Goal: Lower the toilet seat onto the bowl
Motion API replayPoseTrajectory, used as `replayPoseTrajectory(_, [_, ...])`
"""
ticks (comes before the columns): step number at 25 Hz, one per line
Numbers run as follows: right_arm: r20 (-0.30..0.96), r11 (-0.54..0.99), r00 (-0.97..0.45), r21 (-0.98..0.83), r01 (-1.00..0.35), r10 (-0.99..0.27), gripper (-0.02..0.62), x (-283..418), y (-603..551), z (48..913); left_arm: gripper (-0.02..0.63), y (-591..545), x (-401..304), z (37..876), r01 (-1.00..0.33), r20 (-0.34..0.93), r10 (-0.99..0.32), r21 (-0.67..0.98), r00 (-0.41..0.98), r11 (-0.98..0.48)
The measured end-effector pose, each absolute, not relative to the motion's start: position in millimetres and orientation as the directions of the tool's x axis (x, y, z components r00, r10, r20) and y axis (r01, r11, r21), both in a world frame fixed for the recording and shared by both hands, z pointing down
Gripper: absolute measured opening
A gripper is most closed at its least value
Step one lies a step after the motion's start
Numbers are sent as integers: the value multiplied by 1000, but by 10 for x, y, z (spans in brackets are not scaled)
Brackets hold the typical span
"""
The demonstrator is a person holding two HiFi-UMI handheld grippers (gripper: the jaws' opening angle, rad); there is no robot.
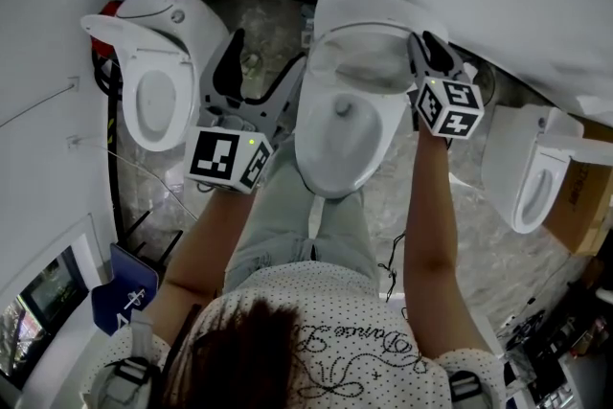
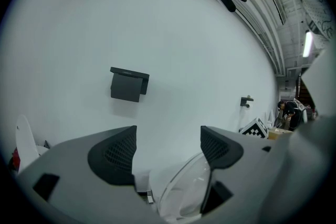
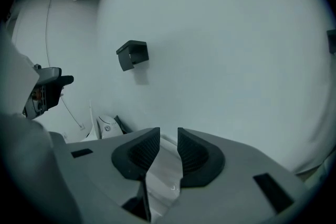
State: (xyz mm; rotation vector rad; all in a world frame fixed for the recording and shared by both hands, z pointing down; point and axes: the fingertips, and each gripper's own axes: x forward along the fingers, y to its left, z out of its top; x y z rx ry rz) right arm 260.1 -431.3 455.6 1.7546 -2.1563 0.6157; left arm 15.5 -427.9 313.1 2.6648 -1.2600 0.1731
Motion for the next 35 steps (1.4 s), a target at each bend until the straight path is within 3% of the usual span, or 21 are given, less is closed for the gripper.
replayPoseTrajectory(13, [523, 196, -310, -262, -945, -794, 95, 2594, -4288, 4615, 368, -4054, 7, 3126, -796, 184, -775, 116, 604, -593])
replayPoseTrajectory(18, [520, 259, -328, -203, -944, -789, 80, 2532, -4144, 4562, 368, -3914, 2, 3112, -807, 189, -785, 110, 590, -581])
replayPoseTrajectory(26, [533, 332, -390, -206, -920, -751, 92, 2387, -3843, 4502, 368, -3664, 4, 3051, -817, 191, -794, 114, 577, -566])
replayPoseTrajectory(35, [530, 410, -524, -327, -852, -666, 117, 2217, -3392, 4491, 368, -3333, 207, 2931, -814, 177, -796, 70, 579, -577])
